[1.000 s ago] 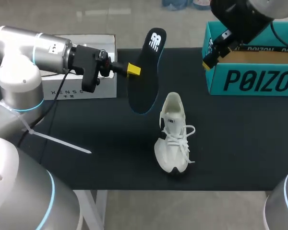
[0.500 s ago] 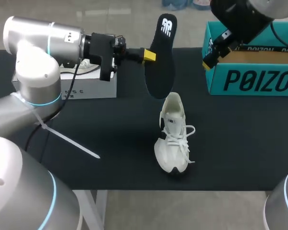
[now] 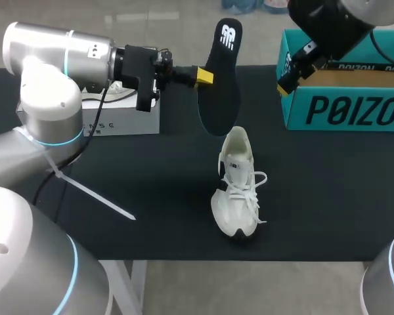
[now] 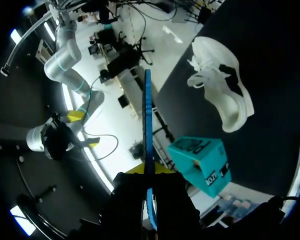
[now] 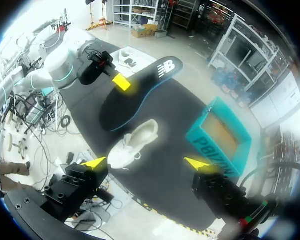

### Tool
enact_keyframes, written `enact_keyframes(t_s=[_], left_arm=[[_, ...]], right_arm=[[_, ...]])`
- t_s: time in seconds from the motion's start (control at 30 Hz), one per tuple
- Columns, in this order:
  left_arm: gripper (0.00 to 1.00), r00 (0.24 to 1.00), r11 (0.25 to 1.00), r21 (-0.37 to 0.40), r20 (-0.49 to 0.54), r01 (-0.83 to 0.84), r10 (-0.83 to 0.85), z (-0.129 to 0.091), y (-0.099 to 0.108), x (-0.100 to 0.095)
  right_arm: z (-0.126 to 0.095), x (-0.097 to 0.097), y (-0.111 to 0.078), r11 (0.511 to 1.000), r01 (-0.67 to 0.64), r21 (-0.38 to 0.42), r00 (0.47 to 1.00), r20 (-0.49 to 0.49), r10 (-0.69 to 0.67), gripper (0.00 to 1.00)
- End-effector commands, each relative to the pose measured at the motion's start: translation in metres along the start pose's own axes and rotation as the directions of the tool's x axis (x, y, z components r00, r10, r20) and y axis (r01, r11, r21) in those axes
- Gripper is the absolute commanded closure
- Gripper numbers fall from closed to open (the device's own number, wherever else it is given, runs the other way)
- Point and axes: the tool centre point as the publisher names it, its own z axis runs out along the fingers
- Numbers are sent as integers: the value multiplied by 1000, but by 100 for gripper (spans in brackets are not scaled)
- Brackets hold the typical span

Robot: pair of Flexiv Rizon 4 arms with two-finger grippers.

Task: Take the shoe out of the shoebox, open the shoe tongue, remove and reinsert the insole, then place the shoe into the shoebox

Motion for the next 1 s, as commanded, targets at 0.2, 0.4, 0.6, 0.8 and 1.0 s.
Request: enact_keyframes(t_s=[0.2,0.4,0.6,0.8,1.0], left_arm=[[100,1000,1000,-2,-1,-2,2,0,-1,0],[100,1000,1000,-2,-1,-2,2,0,-1,0],[100,1000,1000,-2,-1,-2,2,0,-1,0],[100,1000,1000,-2,-1,-2,2,0,-1,0],[100,1000,1000,-2,-1,-2,2,0,-1,0]], right_arm=[[1,-1,2,1000,0,3,1000,-1,0,0],[12,-21,-13,987,-137,-79,949,-297,108,0],[27,-38,-23,930,-332,-159,773,-610,172,0],[37,-32,-8,906,-364,-215,684,-722,103,0],[40,-20,11,892,-371,-257,663,-746,61,0]])
